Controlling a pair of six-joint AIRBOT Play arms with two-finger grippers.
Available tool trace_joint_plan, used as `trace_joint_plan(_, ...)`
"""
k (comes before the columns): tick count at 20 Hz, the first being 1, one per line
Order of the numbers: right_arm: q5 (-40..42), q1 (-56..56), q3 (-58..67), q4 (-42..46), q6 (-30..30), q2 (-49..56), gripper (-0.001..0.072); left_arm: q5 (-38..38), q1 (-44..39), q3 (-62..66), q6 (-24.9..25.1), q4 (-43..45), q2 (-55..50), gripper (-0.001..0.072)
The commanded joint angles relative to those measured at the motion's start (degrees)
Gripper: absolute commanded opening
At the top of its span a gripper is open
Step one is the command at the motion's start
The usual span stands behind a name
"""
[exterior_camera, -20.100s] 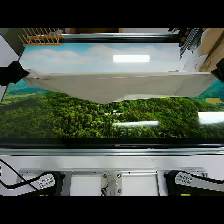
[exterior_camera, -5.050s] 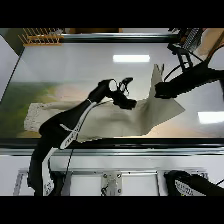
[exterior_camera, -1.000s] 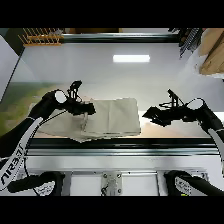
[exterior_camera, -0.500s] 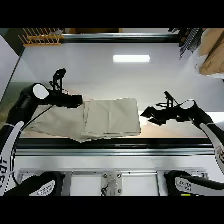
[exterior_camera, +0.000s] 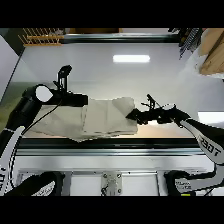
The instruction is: Fold the clothes and pants, and hang the long-sleeved shirts on hangers.
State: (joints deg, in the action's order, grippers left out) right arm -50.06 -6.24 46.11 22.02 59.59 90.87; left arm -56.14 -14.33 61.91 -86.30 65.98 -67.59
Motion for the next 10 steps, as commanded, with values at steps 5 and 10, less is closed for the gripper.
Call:
trace_joint_plan(5,-5.3,5.8,2.4,11.8,0.8,-4.1,0.0008,1.3,-1.2,0.1,-0.1,-0.3,-0.7,0.0011)
trace_joint_plan(10,-18.6,18.3,10.7,34.3,10.6,-10.7,0.0008,4.7,-5.9,0.1,0.1,-4.8,-9.7,0.0011)
